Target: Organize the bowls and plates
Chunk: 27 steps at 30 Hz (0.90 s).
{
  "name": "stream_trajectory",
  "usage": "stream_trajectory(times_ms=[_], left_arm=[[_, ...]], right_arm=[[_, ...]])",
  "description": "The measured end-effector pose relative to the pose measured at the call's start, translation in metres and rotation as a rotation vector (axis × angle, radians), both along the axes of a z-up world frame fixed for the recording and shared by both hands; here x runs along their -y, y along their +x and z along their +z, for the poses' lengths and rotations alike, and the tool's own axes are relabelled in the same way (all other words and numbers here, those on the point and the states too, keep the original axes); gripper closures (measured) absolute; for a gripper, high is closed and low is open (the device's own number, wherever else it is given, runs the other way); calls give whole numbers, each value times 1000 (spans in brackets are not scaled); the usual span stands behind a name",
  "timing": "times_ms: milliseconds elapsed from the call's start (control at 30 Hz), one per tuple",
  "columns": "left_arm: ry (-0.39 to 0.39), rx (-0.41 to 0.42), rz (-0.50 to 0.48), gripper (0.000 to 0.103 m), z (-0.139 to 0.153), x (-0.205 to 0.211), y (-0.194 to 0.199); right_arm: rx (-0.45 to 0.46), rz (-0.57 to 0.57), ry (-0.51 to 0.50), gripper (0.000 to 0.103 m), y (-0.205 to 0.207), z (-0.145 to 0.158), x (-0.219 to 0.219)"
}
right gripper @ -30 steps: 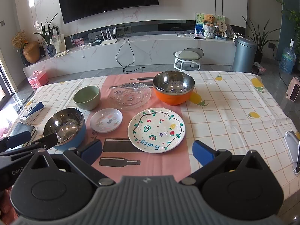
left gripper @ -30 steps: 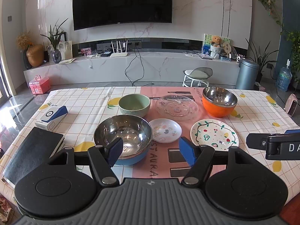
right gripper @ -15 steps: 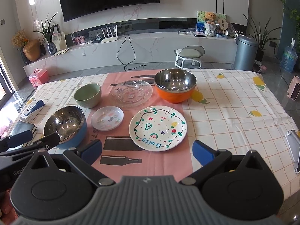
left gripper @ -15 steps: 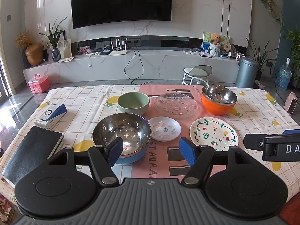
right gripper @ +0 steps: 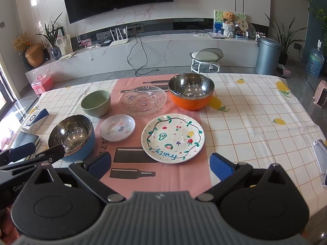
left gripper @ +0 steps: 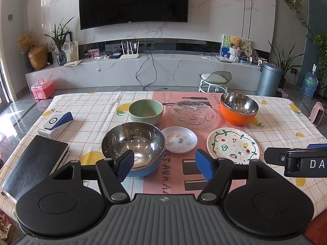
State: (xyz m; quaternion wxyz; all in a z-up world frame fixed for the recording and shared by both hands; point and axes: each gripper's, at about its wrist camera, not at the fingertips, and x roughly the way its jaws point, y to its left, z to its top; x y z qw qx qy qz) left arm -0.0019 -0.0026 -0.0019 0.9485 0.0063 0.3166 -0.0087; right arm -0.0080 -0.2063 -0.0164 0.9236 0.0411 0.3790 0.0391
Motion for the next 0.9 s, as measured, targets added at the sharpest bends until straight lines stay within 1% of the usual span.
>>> stream_trajectory(times_ms=[900], left_arm=[[-22,-14,5,23,-1,-5,-3]], right_arm=[[-23,-3,1,3,0,-5,-1]])
